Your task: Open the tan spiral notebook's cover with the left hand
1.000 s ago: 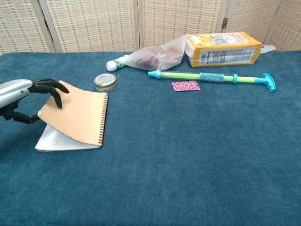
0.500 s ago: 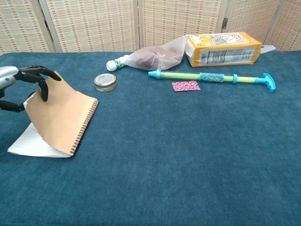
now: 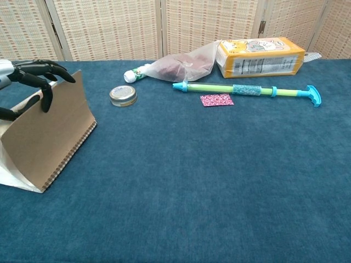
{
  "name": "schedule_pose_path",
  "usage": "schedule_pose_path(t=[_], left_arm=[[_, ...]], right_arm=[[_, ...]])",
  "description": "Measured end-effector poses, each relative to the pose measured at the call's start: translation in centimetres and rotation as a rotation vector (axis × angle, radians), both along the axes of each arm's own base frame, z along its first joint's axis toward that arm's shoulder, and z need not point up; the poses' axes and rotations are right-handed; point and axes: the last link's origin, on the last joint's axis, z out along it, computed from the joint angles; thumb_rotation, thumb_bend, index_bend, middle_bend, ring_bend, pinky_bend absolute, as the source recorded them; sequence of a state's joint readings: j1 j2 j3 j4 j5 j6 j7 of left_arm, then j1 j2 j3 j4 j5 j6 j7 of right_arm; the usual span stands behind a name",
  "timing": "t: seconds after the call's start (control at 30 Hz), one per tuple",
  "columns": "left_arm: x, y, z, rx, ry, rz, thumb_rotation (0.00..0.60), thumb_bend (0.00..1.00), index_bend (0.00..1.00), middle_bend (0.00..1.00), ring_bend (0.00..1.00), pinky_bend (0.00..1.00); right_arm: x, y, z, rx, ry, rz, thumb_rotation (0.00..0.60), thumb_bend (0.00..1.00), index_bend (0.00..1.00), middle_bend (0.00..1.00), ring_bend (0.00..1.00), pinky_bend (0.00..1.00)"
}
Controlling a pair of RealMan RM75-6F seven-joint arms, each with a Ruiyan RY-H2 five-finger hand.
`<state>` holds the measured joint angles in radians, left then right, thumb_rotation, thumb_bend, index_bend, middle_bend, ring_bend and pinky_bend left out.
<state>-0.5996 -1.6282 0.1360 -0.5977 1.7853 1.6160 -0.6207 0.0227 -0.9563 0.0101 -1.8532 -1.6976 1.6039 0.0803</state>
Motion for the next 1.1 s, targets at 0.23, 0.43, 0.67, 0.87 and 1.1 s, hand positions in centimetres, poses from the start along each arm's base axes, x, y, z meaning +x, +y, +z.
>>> schedule_pose_path(t=[0.23,0.43,0.67,0.87,1.1], left_arm=[[3.7,-1.3,-2.1,-0.065,0.010,-0.059,0.600,0.69,0.58,0.24,0.15,0.26],[6.4,-2.5,-4.1,-0.136,0.039,-0.043,0.600,0.60,0.40,0.21,0.15,0.26],[8.1,-2.7,-5.4,-0.184,0.053,0.064,0.600,0.27,0.14,0.15,0.13,0.26],[7.7,-1.6,-3.4,-0.123,-0.010,0.167,0.600,0.27,0.14,0.15,0.13,0.26],[4.4,-1.3,-0.1,-0.017,-0.040,0.360,0.600,0.27,0.15,0.15,0.13,0.26]], right_arm=[[-0.3,0.1,0.1,-0.005,-0.007,-0.005,0.600,0.24,0.02,0.16,0.10,0.15],[-0.5,0.2,0.1,-0.010,-0.011,-0.007,0.600,0.24,0.02,0.16,0.10,0.15],[-0.7,0.3,0.1,-0.012,-0.016,-0.007,0.600,0.24,0.02,0.16,0.10,0.15],[-0.8,0.2,0.2,-0.011,-0.017,-0.007,0.600,0.24,0.02,0.16,0.10,0.15],[-1.1,-0.2,0.0,0.013,-0.015,-0.005,0.600,0.24,0.02,0.16,0.10,0.15]])
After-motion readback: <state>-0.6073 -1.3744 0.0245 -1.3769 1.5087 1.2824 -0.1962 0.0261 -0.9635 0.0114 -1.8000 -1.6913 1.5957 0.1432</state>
